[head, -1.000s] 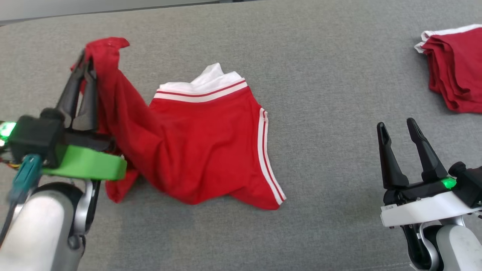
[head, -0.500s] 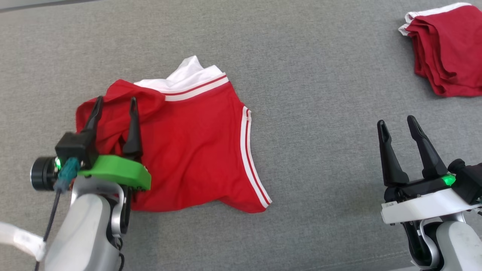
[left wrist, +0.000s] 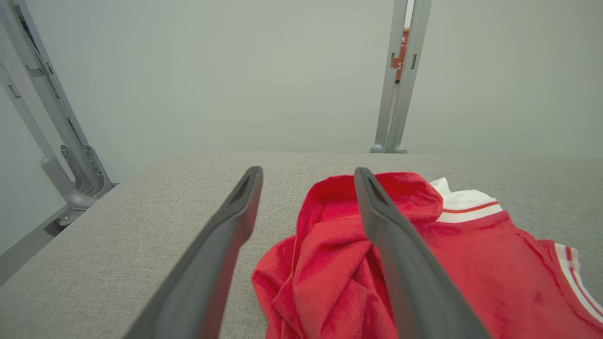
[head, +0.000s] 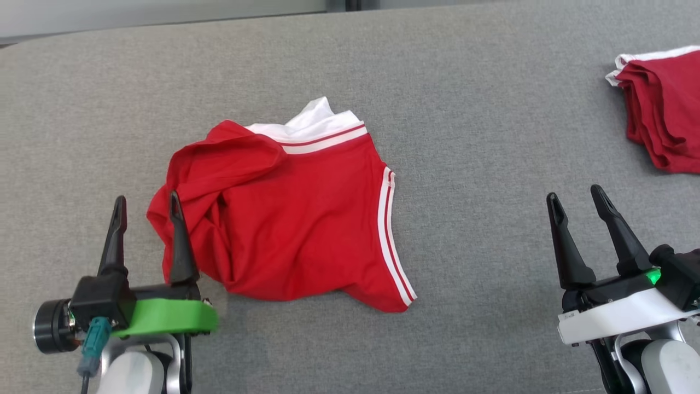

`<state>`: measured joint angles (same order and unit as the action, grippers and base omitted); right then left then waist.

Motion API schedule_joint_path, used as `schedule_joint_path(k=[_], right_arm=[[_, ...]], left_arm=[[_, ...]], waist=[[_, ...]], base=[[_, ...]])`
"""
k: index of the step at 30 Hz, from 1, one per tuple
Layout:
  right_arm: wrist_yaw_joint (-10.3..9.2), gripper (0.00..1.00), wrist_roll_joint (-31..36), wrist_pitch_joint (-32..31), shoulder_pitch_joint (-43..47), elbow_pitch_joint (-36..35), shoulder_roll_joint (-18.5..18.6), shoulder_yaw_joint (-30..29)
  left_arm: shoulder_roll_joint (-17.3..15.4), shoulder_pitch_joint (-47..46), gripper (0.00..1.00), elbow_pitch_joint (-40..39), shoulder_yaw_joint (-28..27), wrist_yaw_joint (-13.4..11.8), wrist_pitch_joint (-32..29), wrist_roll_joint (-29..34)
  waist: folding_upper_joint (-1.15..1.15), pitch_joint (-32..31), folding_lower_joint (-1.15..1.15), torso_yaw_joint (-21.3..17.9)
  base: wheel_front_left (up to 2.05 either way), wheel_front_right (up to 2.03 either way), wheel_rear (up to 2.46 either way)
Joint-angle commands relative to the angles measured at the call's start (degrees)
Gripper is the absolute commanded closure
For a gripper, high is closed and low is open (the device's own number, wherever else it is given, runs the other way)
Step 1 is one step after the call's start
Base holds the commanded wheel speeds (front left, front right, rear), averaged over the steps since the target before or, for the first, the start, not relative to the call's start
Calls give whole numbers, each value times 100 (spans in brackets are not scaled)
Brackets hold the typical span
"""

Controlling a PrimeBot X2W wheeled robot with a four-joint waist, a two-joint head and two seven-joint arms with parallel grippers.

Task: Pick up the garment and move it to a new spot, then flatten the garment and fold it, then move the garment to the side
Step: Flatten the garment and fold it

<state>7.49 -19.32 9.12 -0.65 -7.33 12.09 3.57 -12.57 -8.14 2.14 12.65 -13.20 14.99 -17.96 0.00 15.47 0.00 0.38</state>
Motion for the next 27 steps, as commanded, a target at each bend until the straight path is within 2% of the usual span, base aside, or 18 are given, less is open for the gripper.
schedule_joint_path(k=[1, 19, 23, 27], right_arm=[[0, 0, 52, -46, 75, -41, 2, -9], [1, 0, 32, -219, 144, -94, 13, 78], [0, 0, -83, -355, 181, 80, 65, 585], [1, 0, -297, -404, 180, 400, 52, 1345]], left_arm=[[3, 132, 0, -62, -14, -31, 19, 34], [-9, 278, 0, -227, 29, 52, 22, 183], [-7, 99, 0, -217, 66, 119, 22, 208], [90, -58, 0, -210, 133, 166, 21, 262]], waist=[[0, -143, 0, 98], [0, -181, 0, 87], [0, -88, 0, 183], [0, 20, 0, 341]], base=[[0, 0, 0], [0, 0, 0], [0, 0, 0], [0, 0, 0]])
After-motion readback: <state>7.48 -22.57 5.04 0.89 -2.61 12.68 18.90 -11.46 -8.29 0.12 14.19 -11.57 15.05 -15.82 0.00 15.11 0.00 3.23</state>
